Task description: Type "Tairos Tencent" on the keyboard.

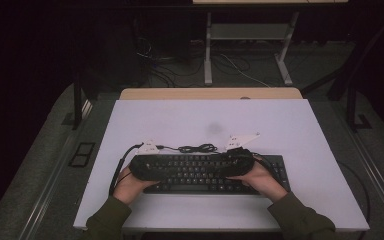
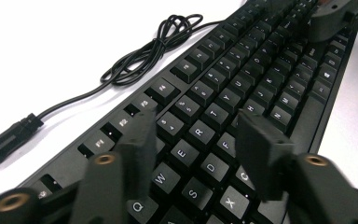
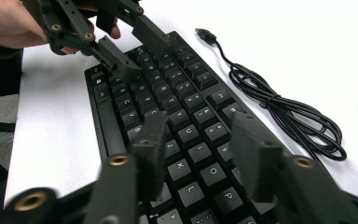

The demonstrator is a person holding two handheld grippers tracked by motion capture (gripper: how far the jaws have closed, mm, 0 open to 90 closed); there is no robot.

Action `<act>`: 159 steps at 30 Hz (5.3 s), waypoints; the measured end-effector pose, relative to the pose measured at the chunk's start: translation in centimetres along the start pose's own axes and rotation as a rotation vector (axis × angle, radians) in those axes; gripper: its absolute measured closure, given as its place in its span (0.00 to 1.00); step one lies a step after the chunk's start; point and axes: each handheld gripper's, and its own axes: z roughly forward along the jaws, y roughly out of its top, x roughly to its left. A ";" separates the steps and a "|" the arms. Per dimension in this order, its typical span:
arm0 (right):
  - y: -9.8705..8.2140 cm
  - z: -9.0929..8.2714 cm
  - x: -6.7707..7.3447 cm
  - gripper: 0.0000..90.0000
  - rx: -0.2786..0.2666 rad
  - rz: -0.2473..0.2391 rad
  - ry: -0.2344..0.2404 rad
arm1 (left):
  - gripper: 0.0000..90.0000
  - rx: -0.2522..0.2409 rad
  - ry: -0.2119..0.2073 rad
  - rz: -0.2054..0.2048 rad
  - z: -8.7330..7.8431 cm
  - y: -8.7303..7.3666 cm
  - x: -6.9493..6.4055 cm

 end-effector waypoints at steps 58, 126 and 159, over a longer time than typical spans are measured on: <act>-0.5 4.7 2.8 0.99 0.132 -0.041 0.087 | 0.24 -0.051 0.035 -0.015 -0.7 0.0 0.3; -0.9 -0.5 0.1 0.38 0.000 0.008 0.005 | 0.99 -0.023 -0.042 0.038 1.4 1.4 -0.7; -0.8 -0.7 -0.1 0.38 -0.013 0.015 -0.003 | 0.96 0.012 -0.052 0.043 3.2 1.5 -1.0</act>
